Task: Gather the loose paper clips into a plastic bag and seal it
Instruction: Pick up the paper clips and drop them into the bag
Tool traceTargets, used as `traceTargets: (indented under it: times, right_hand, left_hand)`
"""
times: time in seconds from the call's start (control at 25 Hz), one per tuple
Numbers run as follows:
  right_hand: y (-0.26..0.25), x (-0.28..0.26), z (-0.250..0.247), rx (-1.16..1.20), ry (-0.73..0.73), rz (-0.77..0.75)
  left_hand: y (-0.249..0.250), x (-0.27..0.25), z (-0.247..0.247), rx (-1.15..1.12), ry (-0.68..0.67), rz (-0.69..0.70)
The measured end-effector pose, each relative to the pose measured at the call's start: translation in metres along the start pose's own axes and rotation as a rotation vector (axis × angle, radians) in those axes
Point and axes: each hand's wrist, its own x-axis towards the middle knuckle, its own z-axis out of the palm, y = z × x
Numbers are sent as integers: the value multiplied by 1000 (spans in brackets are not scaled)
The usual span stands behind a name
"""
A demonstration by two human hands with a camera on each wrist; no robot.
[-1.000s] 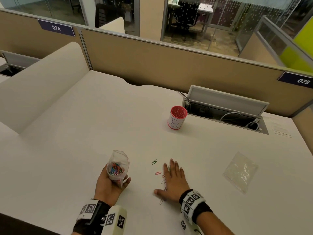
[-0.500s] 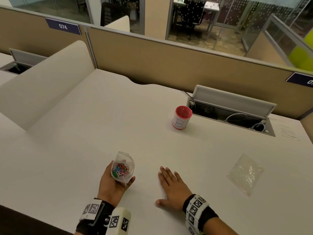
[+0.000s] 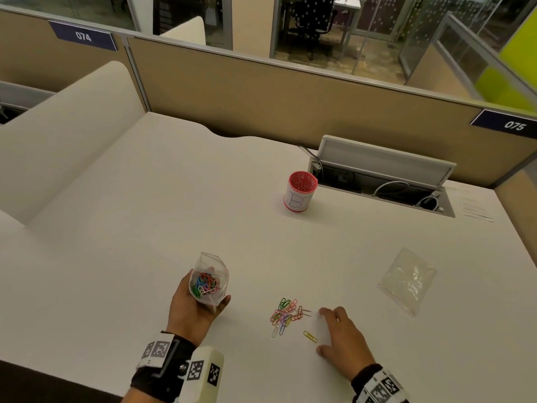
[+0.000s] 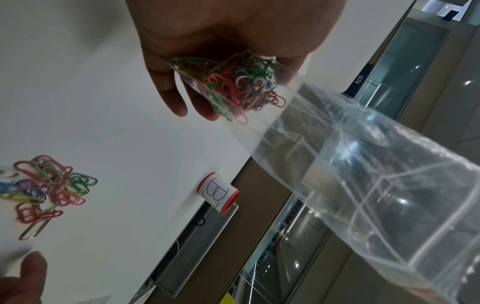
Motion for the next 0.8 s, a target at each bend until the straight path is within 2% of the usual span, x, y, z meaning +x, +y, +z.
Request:
traceTargets:
  times: [0.16, 0.28, 0.52, 0.6, 0.8]
  right_hand:
    - [-9, 22, 10, 165, 90, -21]
    - [-20, 40, 12, 196, 152, -65]
    - [-42, 45, 5, 2, -16, -192]
    - [-51, 45, 11, -87, -16, -220]
    - [-52, 60, 26, -7, 193, -310]
  left_hand:
    - [-2, -2, 6, 35, -8, -18]
    - [-2, -2, 6, 34, -10, -25]
    - [3, -3, -1, -1, -3, 2]
    - [2, -3, -1, -7, 1, -11]
    - [-3, -7, 1, -11, 17, -25]
